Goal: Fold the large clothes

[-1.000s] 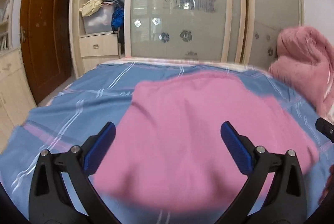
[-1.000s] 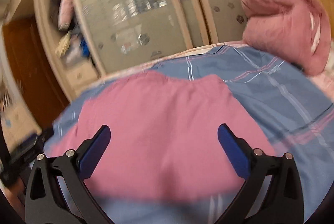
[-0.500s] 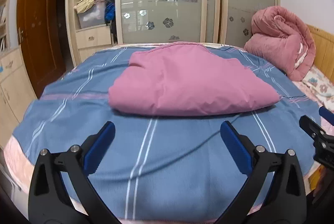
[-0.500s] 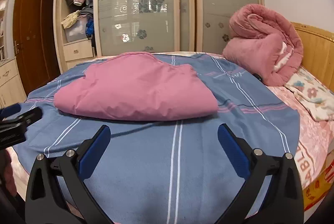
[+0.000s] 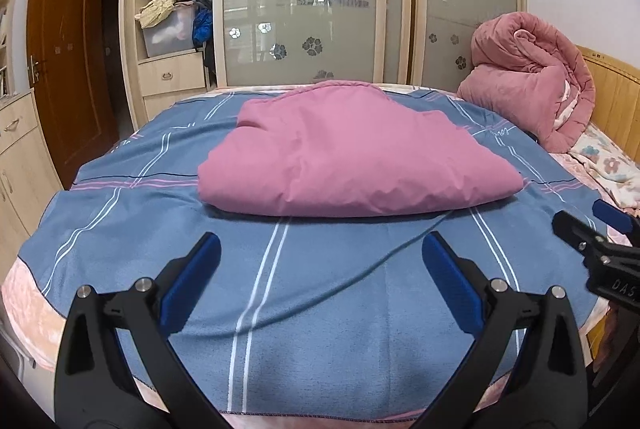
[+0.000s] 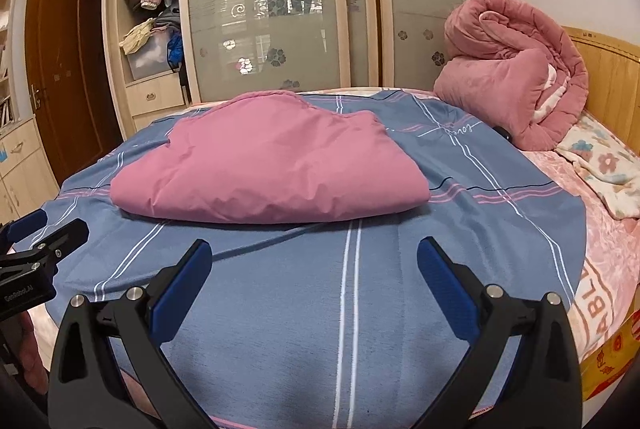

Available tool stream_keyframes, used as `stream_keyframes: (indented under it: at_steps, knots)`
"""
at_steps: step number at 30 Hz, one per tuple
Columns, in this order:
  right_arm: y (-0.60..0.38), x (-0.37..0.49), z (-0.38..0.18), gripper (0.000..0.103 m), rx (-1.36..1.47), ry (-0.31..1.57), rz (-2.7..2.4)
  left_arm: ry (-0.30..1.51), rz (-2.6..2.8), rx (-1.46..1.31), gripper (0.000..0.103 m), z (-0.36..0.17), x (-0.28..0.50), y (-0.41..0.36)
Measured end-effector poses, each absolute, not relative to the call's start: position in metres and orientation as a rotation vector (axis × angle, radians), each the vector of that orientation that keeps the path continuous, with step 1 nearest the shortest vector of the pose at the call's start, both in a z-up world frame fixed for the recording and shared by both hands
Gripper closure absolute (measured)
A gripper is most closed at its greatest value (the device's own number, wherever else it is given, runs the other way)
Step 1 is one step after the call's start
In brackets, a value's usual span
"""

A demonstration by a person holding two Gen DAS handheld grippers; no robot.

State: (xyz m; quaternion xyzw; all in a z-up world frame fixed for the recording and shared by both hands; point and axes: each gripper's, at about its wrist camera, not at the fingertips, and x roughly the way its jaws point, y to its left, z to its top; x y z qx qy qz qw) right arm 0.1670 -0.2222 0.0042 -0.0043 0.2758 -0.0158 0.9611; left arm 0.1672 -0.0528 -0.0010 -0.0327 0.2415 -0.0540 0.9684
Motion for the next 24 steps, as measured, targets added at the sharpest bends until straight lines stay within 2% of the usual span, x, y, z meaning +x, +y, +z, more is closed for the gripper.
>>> stream_keyframes:
  at_steps: [24]
  knots:
    - [-0.208, 0.172, 0.001, 0.001, -0.061, 0.549, -0.016, 0.515, -0.113, -0.04, 0.002, -0.007, 0.172, -0.058]
